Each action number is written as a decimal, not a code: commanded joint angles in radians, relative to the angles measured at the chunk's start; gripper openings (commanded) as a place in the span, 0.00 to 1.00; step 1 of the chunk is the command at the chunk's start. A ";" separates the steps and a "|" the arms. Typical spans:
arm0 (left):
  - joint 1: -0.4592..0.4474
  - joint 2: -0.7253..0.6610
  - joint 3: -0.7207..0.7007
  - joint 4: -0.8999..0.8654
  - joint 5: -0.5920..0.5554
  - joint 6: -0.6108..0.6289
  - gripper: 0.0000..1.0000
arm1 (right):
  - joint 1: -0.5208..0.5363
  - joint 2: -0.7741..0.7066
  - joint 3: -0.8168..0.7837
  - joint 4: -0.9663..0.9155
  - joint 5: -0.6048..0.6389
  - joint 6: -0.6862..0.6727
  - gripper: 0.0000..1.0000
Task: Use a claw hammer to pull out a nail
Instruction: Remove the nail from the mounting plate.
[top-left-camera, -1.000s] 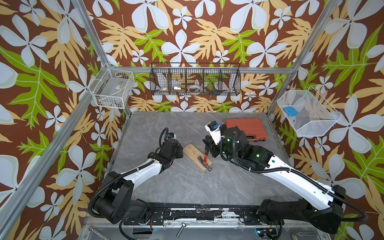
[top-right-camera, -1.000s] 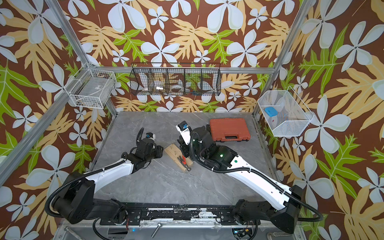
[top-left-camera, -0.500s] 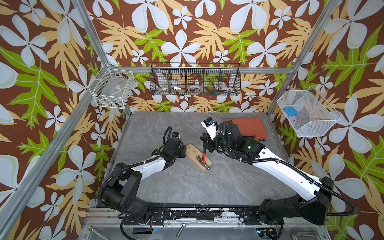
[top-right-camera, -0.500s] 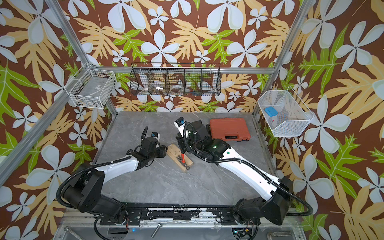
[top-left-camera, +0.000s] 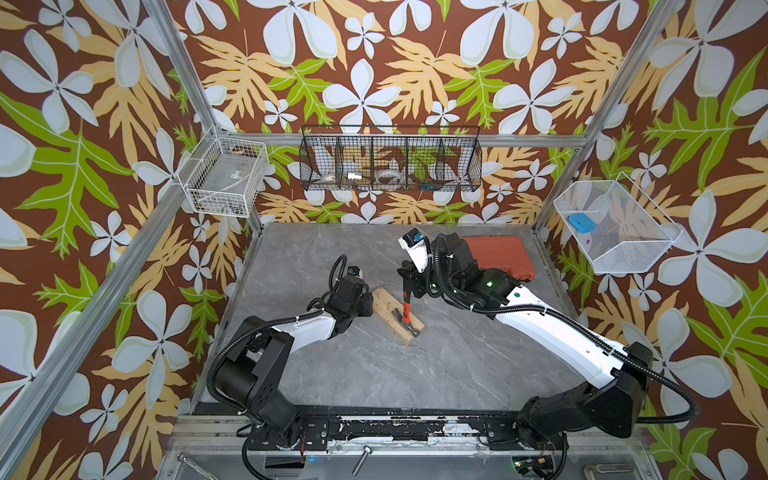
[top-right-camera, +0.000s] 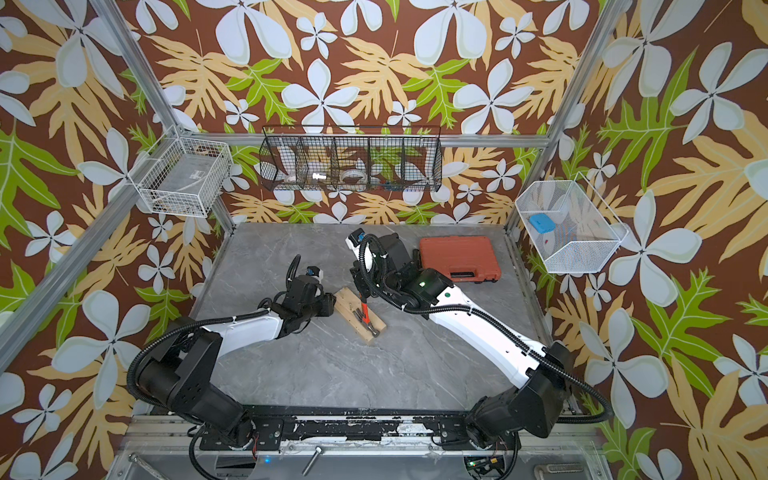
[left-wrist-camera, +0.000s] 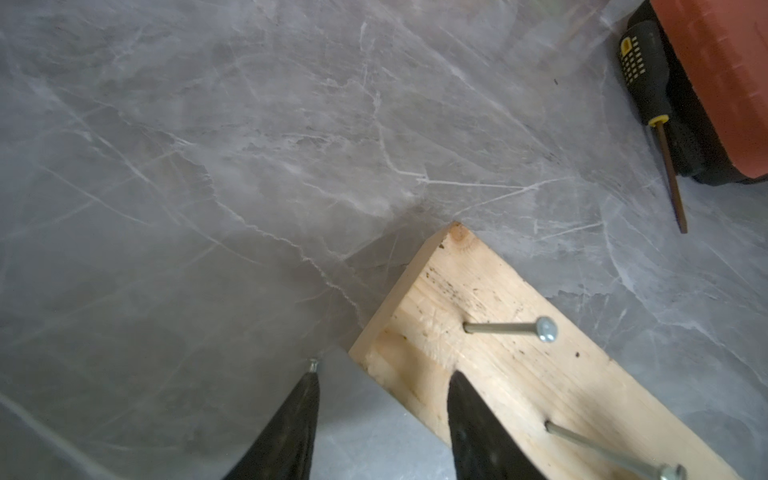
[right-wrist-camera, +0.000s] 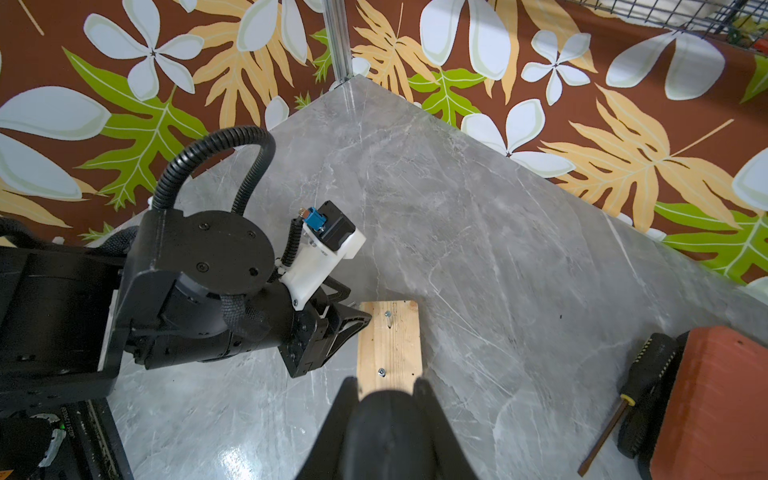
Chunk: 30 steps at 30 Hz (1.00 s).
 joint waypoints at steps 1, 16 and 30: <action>0.002 0.013 -0.003 0.022 0.003 -0.003 0.52 | -0.008 0.012 0.025 0.054 -0.036 -0.008 0.00; 0.002 0.034 -0.027 0.001 -0.010 0.001 0.52 | -0.027 0.109 0.133 0.035 -0.049 -0.028 0.00; 0.002 0.050 -0.035 0.002 -0.007 -0.012 0.51 | -0.026 0.125 0.142 0.122 -0.042 -0.033 0.00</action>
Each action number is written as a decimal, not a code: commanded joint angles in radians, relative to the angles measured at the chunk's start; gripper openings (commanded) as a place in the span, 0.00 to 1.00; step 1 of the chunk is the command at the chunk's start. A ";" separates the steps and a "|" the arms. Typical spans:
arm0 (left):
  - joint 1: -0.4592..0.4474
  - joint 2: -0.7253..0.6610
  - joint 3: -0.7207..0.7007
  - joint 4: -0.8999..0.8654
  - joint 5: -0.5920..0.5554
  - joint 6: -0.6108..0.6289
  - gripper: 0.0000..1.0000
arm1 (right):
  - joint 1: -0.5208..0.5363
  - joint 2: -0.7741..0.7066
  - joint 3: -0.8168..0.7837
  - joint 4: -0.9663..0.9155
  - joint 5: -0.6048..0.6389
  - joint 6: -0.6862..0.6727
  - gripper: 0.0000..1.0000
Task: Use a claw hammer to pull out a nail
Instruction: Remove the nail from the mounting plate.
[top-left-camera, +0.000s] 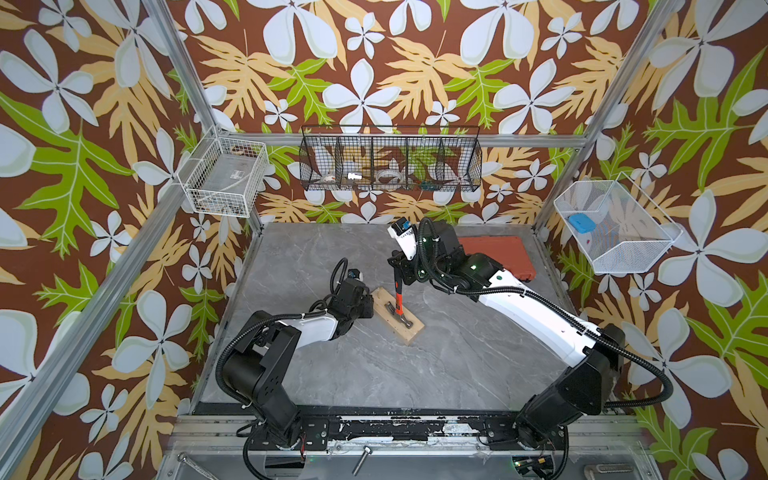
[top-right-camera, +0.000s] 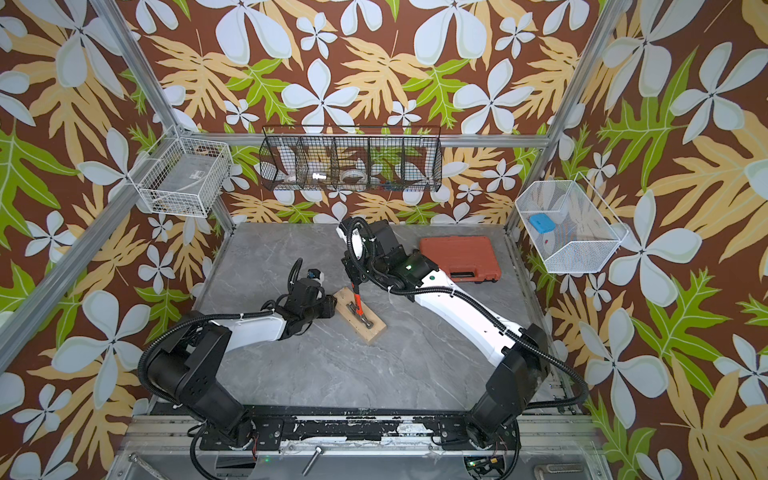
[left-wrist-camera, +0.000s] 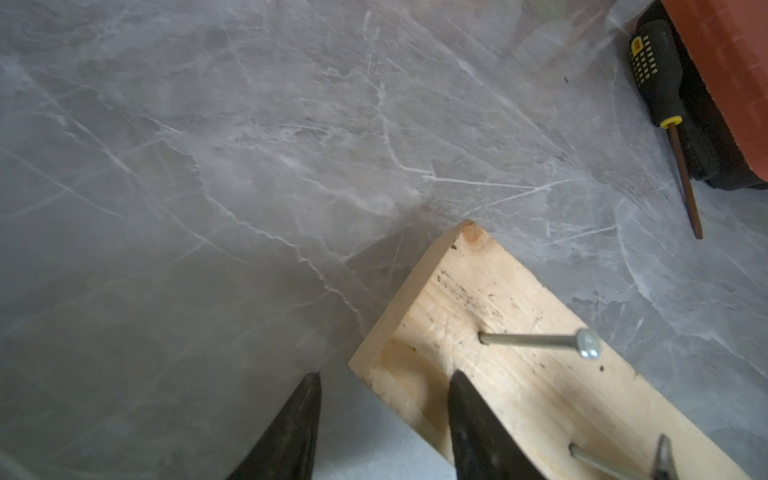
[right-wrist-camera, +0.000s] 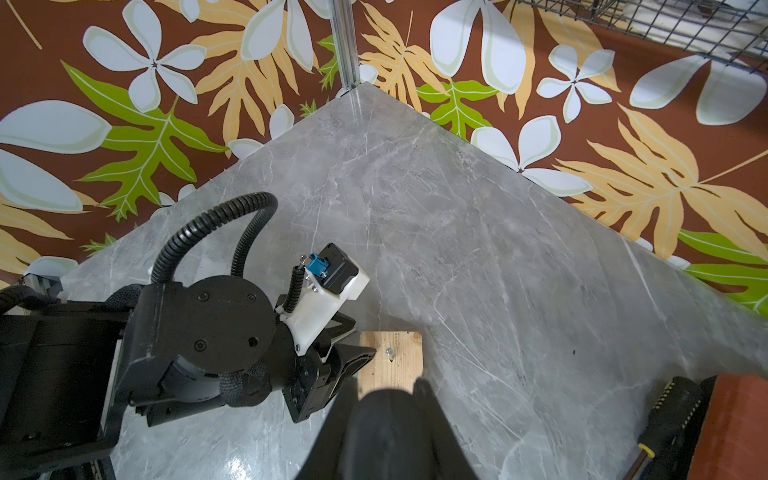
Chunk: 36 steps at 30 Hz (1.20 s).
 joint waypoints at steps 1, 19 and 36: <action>0.002 0.012 -0.007 -0.076 -0.006 0.005 0.51 | -0.002 -0.021 -0.021 0.143 -0.001 -0.011 0.00; 0.002 0.049 -0.011 -0.100 0.012 -0.018 0.50 | 0.044 -0.226 -0.337 0.382 0.052 -0.011 0.00; 0.002 0.080 -0.018 -0.129 0.006 -0.023 0.50 | 0.079 -0.332 -0.517 0.520 0.076 0.012 0.00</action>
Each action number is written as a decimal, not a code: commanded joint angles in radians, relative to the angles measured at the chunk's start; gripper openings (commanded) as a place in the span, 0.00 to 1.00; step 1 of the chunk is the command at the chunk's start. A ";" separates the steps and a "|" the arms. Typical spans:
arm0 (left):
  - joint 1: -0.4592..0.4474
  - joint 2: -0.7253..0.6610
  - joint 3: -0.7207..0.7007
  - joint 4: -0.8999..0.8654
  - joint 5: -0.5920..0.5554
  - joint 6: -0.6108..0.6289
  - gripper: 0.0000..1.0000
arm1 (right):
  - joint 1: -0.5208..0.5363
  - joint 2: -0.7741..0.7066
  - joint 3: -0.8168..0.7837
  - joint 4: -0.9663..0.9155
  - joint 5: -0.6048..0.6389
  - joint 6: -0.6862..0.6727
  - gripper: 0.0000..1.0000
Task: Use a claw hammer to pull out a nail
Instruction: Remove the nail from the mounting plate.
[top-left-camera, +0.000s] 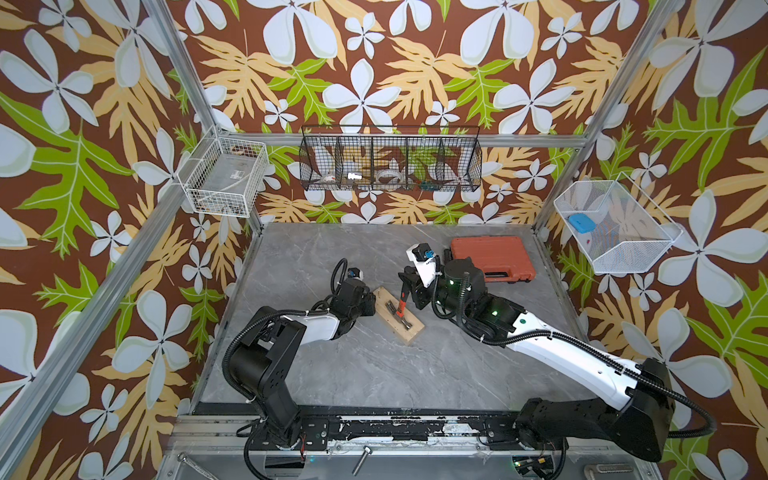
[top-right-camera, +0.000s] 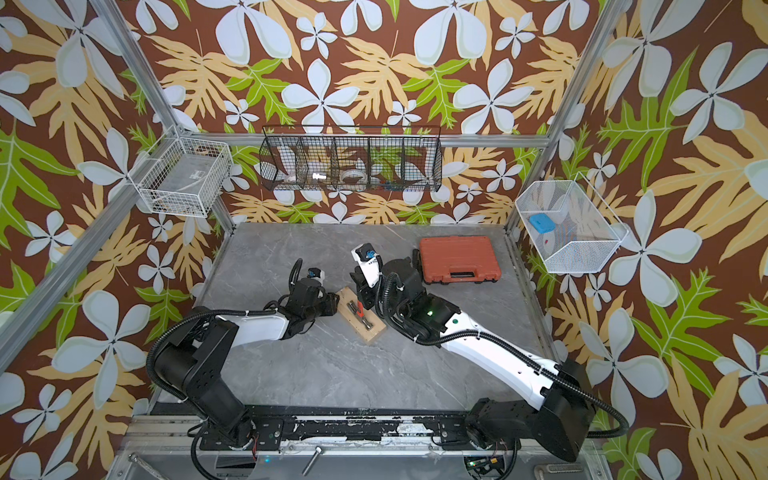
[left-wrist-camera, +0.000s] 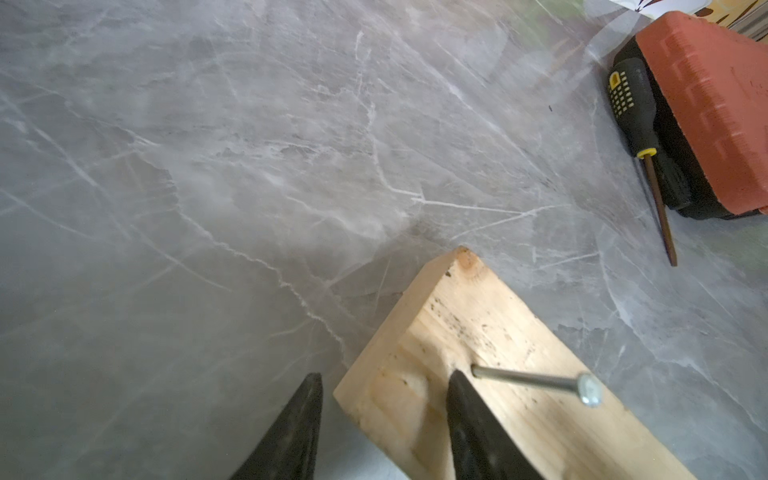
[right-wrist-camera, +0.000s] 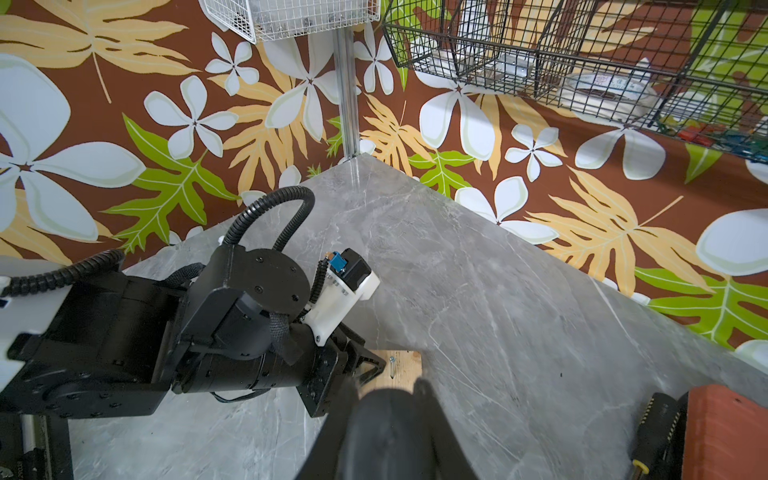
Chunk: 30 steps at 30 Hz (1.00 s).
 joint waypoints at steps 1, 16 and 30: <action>0.001 0.024 -0.015 -0.215 -0.016 0.013 0.50 | 0.006 -0.011 -0.011 0.079 -0.022 0.016 0.00; 0.002 0.043 -0.021 -0.220 -0.030 0.016 0.50 | 0.025 -0.046 -0.066 0.119 -0.003 -0.005 0.00; 0.003 0.042 -0.033 -0.220 -0.039 0.017 0.50 | 0.036 -0.056 -0.088 0.136 0.006 -0.002 0.00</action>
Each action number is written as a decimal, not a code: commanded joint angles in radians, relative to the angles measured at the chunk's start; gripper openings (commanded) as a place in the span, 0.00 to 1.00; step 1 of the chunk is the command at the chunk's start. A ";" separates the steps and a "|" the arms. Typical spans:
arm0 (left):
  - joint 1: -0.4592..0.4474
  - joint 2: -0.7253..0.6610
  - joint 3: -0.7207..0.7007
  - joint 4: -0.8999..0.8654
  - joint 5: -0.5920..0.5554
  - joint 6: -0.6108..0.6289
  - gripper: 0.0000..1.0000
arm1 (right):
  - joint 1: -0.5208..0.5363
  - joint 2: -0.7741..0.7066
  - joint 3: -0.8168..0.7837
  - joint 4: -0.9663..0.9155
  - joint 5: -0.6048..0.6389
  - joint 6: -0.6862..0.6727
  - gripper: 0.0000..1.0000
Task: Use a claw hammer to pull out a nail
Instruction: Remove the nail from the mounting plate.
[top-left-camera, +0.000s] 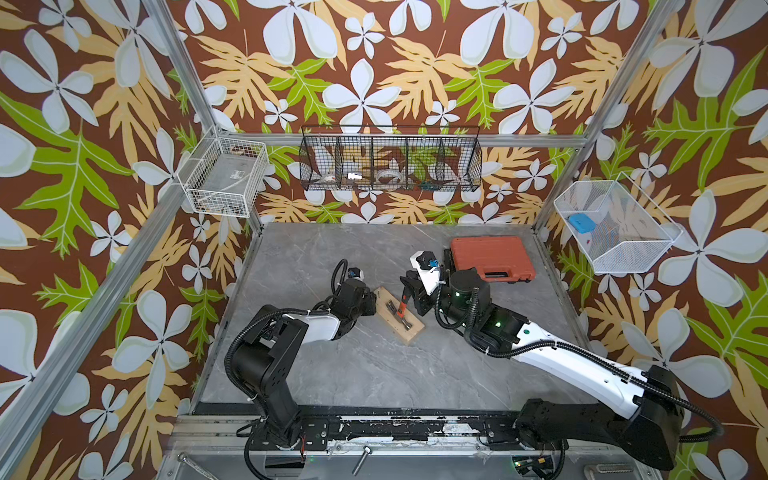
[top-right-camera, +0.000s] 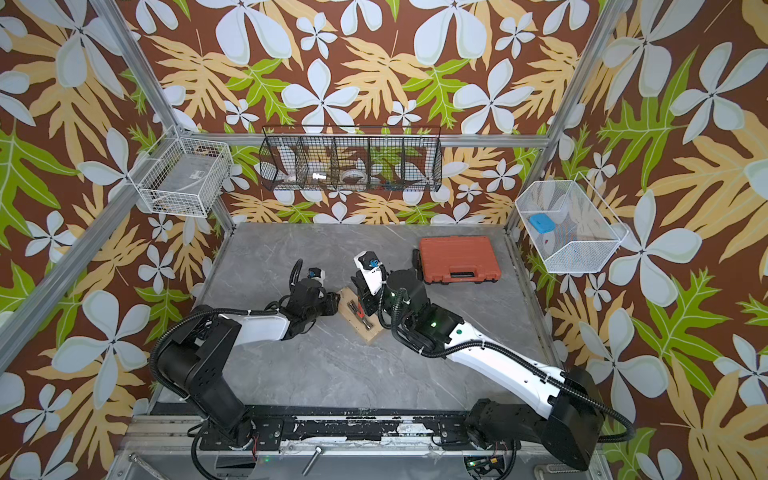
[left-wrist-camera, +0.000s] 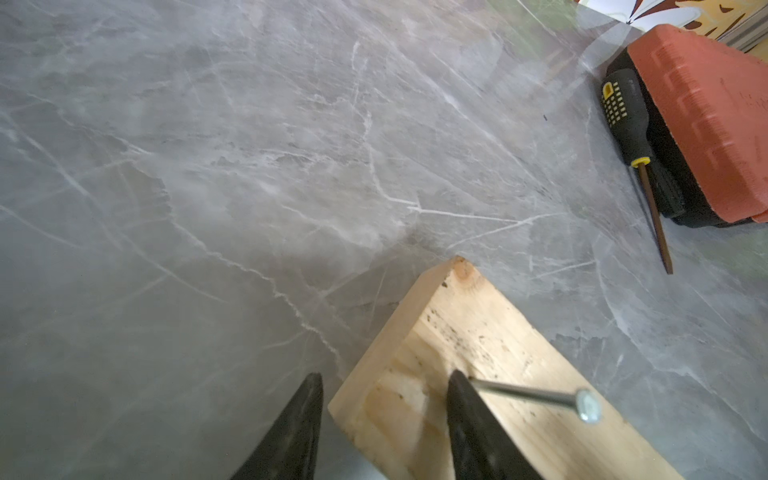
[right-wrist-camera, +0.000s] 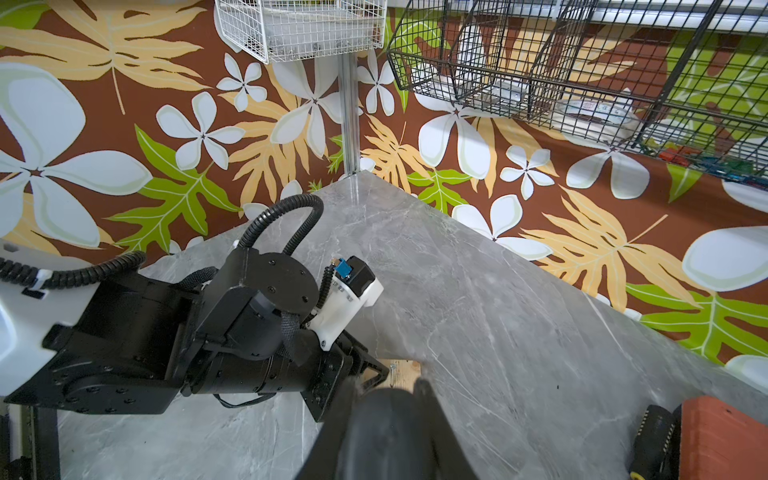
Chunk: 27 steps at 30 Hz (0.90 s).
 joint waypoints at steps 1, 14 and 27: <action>0.003 0.022 -0.017 -0.267 -0.032 0.021 0.50 | 0.005 -0.007 -0.003 0.040 -0.031 0.018 0.00; 0.007 0.025 -0.019 -0.267 -0.033 0.022 0.49 | 0.012 -0.041 -0.041 0.073 -0.022 0.016 0.00; 0.009 0.032 -0.023 -0.267 -0.035 0.021 0.49 | 0.017 -0.059 -0.074 0.101 -0.020 0.010 0.00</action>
